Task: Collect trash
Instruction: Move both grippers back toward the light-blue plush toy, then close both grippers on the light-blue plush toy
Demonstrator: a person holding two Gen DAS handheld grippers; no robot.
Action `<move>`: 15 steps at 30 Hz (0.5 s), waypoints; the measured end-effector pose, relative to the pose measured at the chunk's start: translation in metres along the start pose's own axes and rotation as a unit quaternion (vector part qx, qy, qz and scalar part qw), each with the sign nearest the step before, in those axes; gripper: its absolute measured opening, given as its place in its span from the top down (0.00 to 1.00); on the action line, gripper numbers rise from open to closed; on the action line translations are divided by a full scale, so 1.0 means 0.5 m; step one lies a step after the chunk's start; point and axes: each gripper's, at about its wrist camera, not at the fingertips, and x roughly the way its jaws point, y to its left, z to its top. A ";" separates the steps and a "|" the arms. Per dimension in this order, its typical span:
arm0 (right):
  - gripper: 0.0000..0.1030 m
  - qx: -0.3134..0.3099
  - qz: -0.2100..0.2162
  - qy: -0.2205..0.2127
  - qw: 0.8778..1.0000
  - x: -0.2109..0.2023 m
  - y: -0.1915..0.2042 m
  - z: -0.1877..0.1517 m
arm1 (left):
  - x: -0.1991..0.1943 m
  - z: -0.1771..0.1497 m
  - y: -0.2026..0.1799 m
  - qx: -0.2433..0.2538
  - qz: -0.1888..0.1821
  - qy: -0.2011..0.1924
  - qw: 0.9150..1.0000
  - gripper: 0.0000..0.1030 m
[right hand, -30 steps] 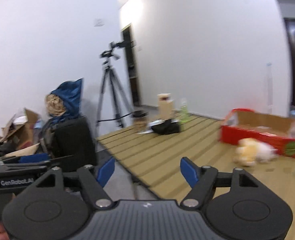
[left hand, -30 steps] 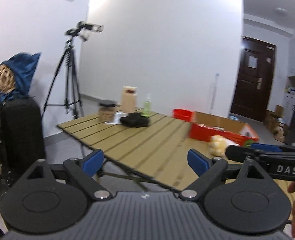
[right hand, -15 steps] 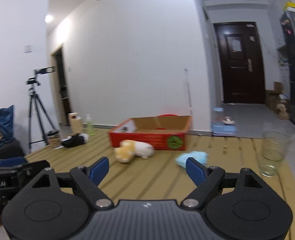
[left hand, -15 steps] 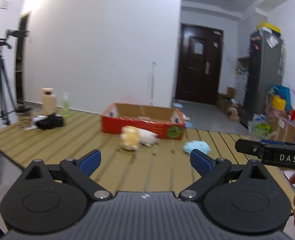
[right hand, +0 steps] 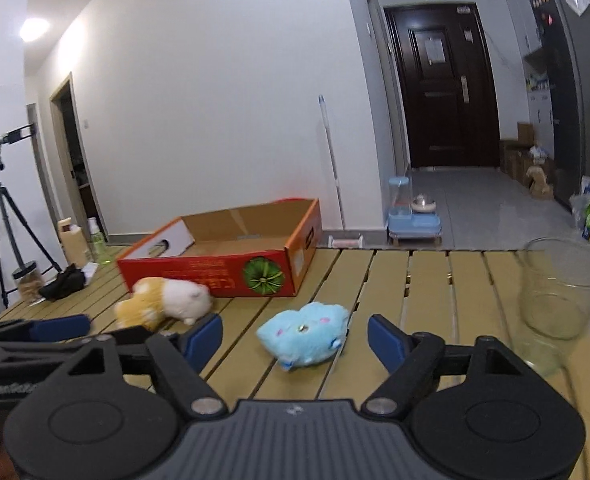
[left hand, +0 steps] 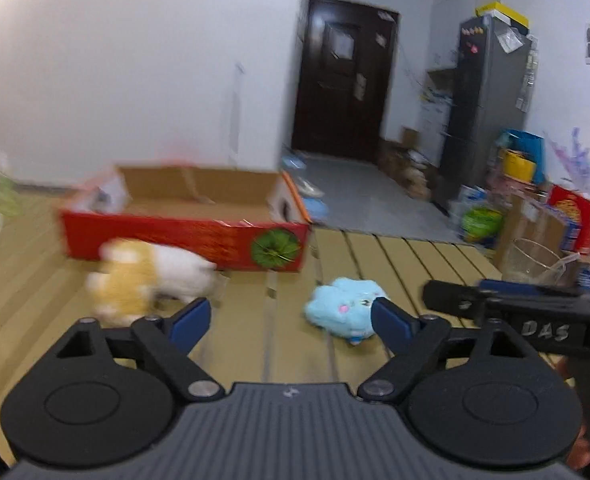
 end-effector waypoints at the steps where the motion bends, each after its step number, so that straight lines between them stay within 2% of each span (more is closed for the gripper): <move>1: 0.29 0.006 0.000 0.008 1.000 0.036 -0.008 0.004 | 0.041 0.007 0.013 -0.017 -0.011 0.019 1.000 0.27; 2: 0.36 0.014 0.001 0.017 1.000 0.068 -0.020 0.008 | 0.080 0.012 0.026 -0.033 -0.020 0.036 0.999 0.35; 6: 0.52 0.056 0.001 0.062 0.996 0.187 -0.057 0.016 | 0.189 0.015 0.044 -0.060 -0.044 0.074 0.994 0.43; 9: 0.64 0.080 0.015 0.075 0.994 0.234 -0.070 0.008 | 0.240 0.008 0.048 -0.074 -0.069 0.104 0.989 0.59; 13: 0.66 0.101 0.019 0.073 0.992 0.252 -0.083 -0.015 | 0.263 0.006 0.060 -0.101 -0.097 0.112 0.984 0.67; 15: 0.65 0.113 0.026 0.072 0.991 0.252 -0.093 -0.020 | 0.267 0.003 0.071 -0.118 -0.101 0.119 0.981 0.65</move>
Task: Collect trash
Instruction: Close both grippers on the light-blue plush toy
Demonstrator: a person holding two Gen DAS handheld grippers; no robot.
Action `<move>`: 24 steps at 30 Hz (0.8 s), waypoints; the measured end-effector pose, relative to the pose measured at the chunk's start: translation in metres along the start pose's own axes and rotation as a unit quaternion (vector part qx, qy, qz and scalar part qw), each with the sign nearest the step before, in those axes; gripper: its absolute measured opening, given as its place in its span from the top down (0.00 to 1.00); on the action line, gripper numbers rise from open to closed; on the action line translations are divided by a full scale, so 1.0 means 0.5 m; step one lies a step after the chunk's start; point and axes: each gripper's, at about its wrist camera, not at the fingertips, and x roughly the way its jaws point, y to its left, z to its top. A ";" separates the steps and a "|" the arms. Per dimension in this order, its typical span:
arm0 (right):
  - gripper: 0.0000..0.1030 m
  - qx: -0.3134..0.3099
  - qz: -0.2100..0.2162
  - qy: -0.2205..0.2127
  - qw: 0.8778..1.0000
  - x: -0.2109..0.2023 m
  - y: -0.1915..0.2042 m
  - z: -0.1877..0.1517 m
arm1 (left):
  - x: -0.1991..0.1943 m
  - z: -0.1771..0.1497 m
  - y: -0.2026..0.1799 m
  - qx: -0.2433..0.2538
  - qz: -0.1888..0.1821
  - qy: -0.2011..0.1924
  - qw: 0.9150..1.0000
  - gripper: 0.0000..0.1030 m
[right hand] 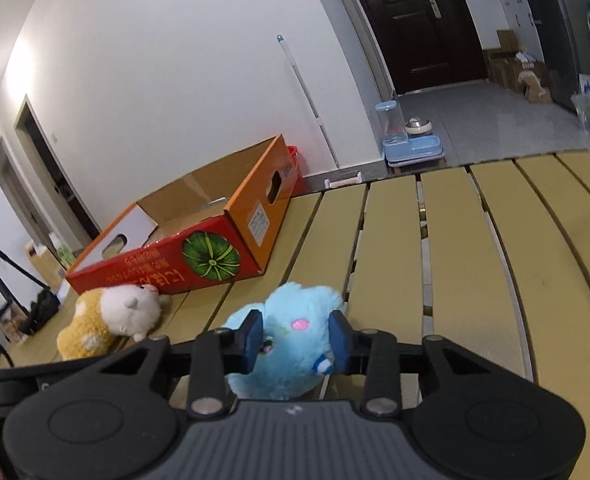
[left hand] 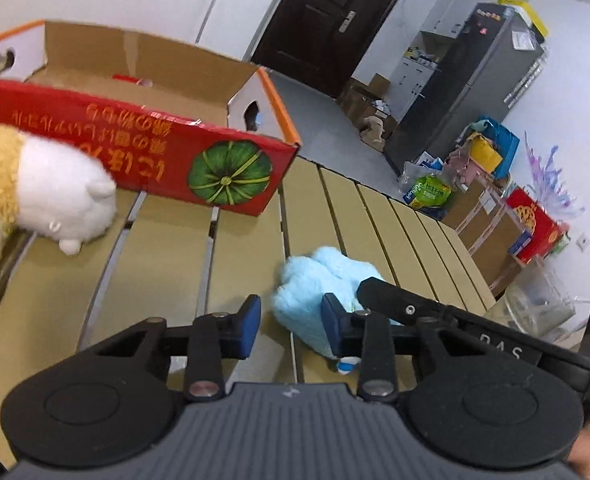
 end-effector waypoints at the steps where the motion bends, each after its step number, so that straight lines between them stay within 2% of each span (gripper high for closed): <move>1: 0.64 0.005 0.005 -0.001 1.000 0.002 -0.005 -0.003 | 0.004 0.001 0.007 -0.008 0.003 0.000 1.000 0.57; 3: 0.53 0.022 0.009 -0.005 1.000 -0.001 -0.020 -0.011 | 0.003 -0.004 0.020 -0.012 -0.001 -0.010 1.000 0.55; 4: 0.53 0.035 0.015 -0.010 0.999 0.005 -0.030 -0.018 | 0.003 -0.006 0.023 -0.012 -0.005 -0.013 1.000 0.58; 6: 0.65 0.060 0.039 -0.007 0.997 0.002 -0.042 -0.018 | 0.001 -0.008 0.023 -0.012 -0.026 -0.013 0.999 0.78; 7: 0.65 0.063 0.045 -0.005 0.997 0.001 -0.043 -0.017 | -0.002 -0.009 0.019 -0.009 -0.033 -0.016 0.999 0.85; 11: 0.69 0.045 0.038 -0.008 0.998 -0.006 -0.025 -0.017 | -0.019 -0.016 -0.003 0.016 -0.023 -0.022 0.999 0.98; 14: 0.77 0.028 0.056 -0.014 0.998 -0.021 -0.004 -0.013 | -0.054 -0.022 -0.019 0.023 -0.055 -0.040 0.997 0.99; 15: 0.78 0.025 0.068 -0.012 0.997 -0.023 0.004 -0.012 | -0.060 -0.019 -0.034 0.030 -0.050 -0.044 0.997 0.99; 19: 0.78 -0.010 0.047 -0.013 0.999 -0.025 0.041 -0.022 | -0.085 -0.020 -0.041 0.044 -0.010 -0.044 0.998 0.99; 21: 0.79 0.008 0.061 -0.009 0.998 -0.032 0.037 -0.027 | -0.098 -0.024 -0.034 0.051 0.012 -0.047 0.998 0.97; 22: 0.79 0.032 0.083 -0.006 0.996 -0.036 0.029 -0.029 | -0.105 -0.029 -0.023 0.049 0.018 -0.049 0.997 0.95; 24: 0.79 0.051 0.094 -0.012 0.994 -0.047 0.018 -0.034 | -0.110 -0.031 0.002 0.028 0.015 -0.042 0.999 0.73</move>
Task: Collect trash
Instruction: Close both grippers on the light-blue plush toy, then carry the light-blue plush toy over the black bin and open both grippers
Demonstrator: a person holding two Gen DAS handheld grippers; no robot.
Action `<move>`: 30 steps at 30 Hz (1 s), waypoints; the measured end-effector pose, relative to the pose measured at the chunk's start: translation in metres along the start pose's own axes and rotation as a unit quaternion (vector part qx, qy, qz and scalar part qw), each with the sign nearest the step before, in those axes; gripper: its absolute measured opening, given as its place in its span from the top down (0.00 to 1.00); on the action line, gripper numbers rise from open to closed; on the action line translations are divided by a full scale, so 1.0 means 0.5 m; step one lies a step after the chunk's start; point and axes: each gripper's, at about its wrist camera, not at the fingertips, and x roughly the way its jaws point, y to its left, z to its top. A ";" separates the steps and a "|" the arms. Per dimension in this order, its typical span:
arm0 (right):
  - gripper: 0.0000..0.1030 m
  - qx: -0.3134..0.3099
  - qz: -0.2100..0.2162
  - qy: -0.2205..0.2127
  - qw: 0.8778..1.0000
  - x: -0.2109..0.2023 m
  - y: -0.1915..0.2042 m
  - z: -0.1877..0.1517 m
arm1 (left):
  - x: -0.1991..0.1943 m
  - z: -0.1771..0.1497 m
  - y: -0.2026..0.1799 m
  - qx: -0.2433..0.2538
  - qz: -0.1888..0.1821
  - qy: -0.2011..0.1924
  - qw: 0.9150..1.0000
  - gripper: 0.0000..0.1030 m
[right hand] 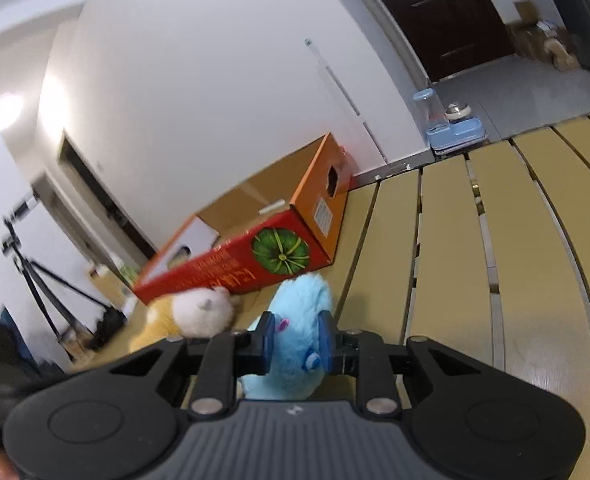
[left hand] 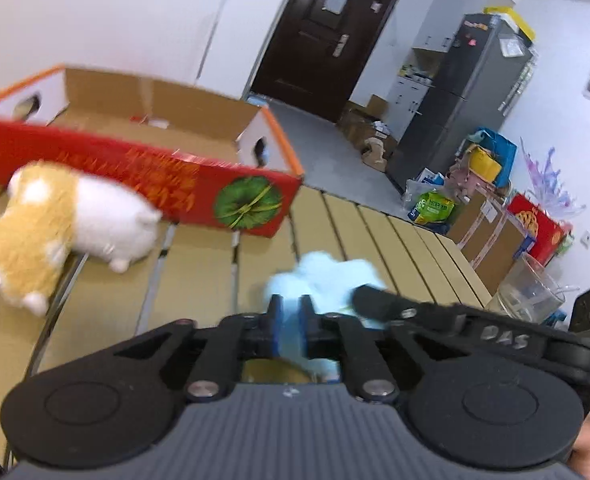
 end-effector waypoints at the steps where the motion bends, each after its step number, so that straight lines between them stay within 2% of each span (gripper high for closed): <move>1: 0.79 0.005 0.003 0.003 1.000 -0.002 -0.004 0.000 | 0.001 0.000 0.011 -0.014 0.000 0.005 1.000 0.40; 2: 0.79 0.012 0.003 0.006 1.000 -0.002 -0.009 -0.001 | 0.005 -0.003 0.016 -0.023 -0.004 0.007 1.000 0.26; 6: 0.79 0.053 -0.001 0.018 0.998 0.006 -0.038 -0.007 | 0.041 -0.009 0.003 -0.017 -0.018 0.023 0.999 0.33; 7: 0.78 0.064 0.000 0.019 0.998 0.006 -0.048 -0.008 | 0.050 -0.010 0.000 -0.018 -0.020 0.026 0.999 0.37; 9: 0.77 0.076 0.002 0.028 0.997 0.008 -0.061 -0.010 | 0.066 -0.011 0.000 -0.032 -0.031 0.025 0.999 0.43; 10: 0.77 0.076 0.001 0.027 0.997 0.007 -0.066 -0.011 | 0.073 -0.011 0.002 -0.042 -0.039 0.025 0.998 0.50; 12: 0.75 0.087 0.002 0.026 0.996 0.005 -0.076 -0.014 | 0.084 -0.011 0.010 -0.065 -0.057 0.028 0.996 0.52; 14: 0.72 0.069 -0.011 0.021 0.997 0.001 -0.068 -0.013 | 0.087 -0.014 0.013 -0.070 -0.066 0.025 0.995 0.53; 15: 0.65 0.054 -0.021 0.020 0.998 0.000 -0.061 -0.011 | 0.090 -0.013 0.012 -0.070 -0.067 0.024 0.995 0.53; 17: 0.59 0.022 -0.049 0.013 0.998 -0.004 -0.047 -0.010 | 0.091 -0.014 0.010 -0.068 -0.068 0.020 0.995 0.54; 19: 0.64 0.011 -0.052 0.010 0.999 -0.004 -0.044 -0.009 | 0.092 -0.015 0.010 -0.071 -0.071 0.018 0.995 0.56; 20: 0.77 0.018 -0.039 0.014 0.999 -0.001 -0.048 -0.008 | 0.093 -0.016 0.010 -0.071 -0.071 0.016 0.995 0.57; 21: 0.79 0.034 -0.020 0.016 0.999 0.001 -0.055 -0.008 | 0.093 -0.016 0.008 -0.068 -0.070 0.015 0.995 0.58; 27: 0.83 0.047 -0.013 0.014 0.999 -0.003 -0.058 -0.007 | 0.076 -0.015 -0.004 -0.051 -0.062 0.005 0.997 0.60; 30: 0.83 0.033 -0.002 0.008 0.999 -0.009 -0.037 -0.006 | 0.040 -0.010 0.000 -0.050 -0.058 -0.010 0.997 0.61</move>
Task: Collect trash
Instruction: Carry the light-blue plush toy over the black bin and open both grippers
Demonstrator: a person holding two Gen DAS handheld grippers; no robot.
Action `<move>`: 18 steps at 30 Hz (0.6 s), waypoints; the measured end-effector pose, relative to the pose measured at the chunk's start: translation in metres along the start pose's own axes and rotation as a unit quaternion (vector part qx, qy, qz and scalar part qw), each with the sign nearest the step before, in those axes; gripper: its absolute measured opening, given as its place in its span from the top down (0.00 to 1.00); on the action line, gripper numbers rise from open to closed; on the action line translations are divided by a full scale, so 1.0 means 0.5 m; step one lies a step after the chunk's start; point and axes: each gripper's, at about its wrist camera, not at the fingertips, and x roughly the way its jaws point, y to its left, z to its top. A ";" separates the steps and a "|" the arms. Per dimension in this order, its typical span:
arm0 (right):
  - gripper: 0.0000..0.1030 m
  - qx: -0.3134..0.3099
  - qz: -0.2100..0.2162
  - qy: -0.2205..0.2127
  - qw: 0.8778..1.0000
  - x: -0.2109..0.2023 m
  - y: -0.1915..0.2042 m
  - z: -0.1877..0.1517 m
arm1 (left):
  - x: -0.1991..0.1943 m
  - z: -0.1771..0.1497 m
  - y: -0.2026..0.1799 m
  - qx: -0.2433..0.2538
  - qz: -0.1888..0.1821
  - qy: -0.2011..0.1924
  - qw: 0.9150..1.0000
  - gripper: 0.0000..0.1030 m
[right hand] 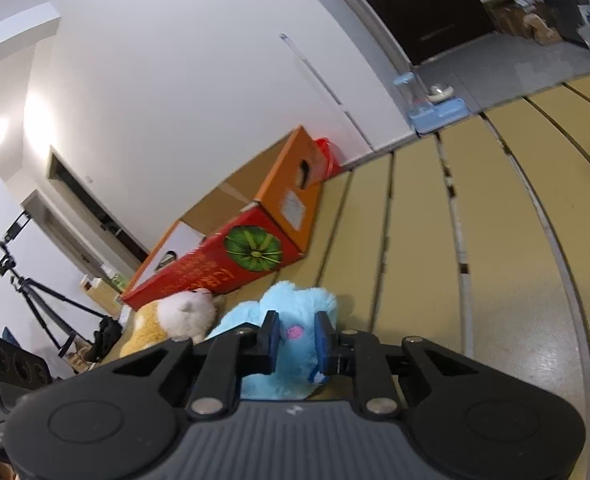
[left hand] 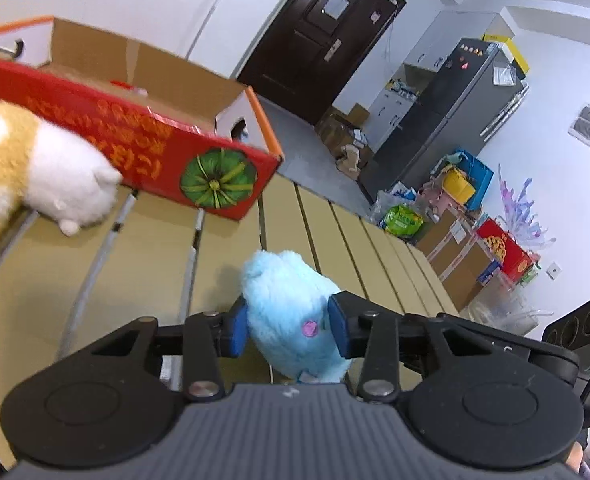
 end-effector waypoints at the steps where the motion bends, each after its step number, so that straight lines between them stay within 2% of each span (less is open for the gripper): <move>1: 0.83 -0.005 0.006 -0.002 1.000 -0.002 0.013 -0.001 | -0.019 0.003 0.003 0.000 0.001 -0.007 1.000 0.61; 3: 0.83 -0.016 0.019 -0.005 1.000 -0.002 0.048 -0.007 | -0.072 0.009 0.019 -0.001 0.008 -0.027 1.000 0.61; 8: 0.83 -0.076 0.057 0.002 0.995 0.027 0.207 -0.062 | -0.239 0.010 0.099 -0.006 0.038 -0.081 0.996 0.61; 18: 0.83 -0.144 0.135 0.051 0.979 0.145 0.522 -0.228 | -0.550 -0.008 0.295 -0.022 0.134 -0.153 0.979 0.61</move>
